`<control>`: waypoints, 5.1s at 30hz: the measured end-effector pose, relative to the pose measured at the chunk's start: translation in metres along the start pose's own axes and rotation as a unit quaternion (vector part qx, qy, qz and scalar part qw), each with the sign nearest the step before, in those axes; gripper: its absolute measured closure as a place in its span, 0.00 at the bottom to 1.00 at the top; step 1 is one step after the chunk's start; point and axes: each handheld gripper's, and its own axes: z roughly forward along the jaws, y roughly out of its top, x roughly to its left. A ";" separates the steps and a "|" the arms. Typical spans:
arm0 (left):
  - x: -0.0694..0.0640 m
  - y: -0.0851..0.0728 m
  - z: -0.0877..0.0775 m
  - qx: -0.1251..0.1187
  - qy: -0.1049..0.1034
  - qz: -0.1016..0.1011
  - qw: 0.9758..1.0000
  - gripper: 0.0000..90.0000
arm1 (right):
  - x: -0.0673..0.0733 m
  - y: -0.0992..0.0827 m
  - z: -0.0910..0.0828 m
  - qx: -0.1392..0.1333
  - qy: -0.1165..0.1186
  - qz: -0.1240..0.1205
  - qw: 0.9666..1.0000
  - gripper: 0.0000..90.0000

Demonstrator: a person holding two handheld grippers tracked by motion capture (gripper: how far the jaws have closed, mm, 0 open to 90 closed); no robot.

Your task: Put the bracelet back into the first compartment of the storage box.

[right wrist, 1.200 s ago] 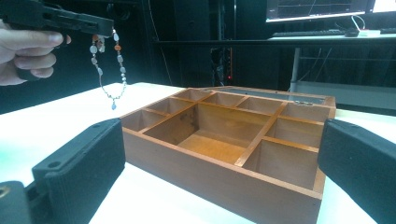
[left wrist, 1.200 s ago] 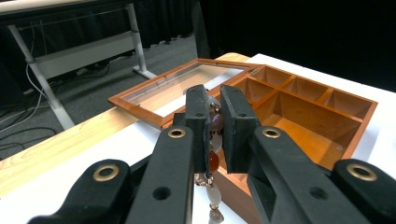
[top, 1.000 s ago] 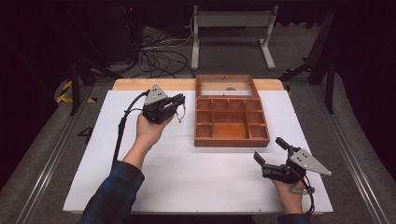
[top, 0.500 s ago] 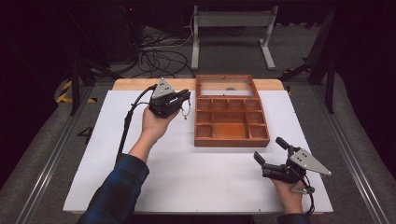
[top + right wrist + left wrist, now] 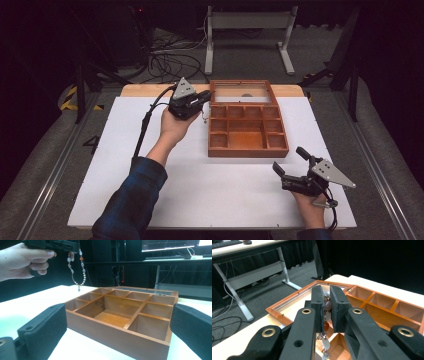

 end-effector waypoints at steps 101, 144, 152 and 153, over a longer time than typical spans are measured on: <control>0.010 -0.023 0.085 0.057 -0.015 -0.048 0.997 0.90 | -0.005 -0.001 0.001 -0.001 0.003 0.003 1.000 0.03; 0.006 -0.024 0.034 0.008 -0.009 -0.043 0.999 0.31 | -0.002 -0.001 0.003 0.007 0.001 -0.004 1.000 0.03; 0.004 -0.031 0.012 -0.011 -0.011 -0.049 0.999 0.26 | -0.001 -0.001 0.003 0.004 0.000 -0.003 1.000 0.03; 0.003 -0.032 0.010 -0.014 -0.012 -0.054 0.998 0.24 | -0.001 -0.001 0.003 0.004 0.000 -0.003 1.000 0.03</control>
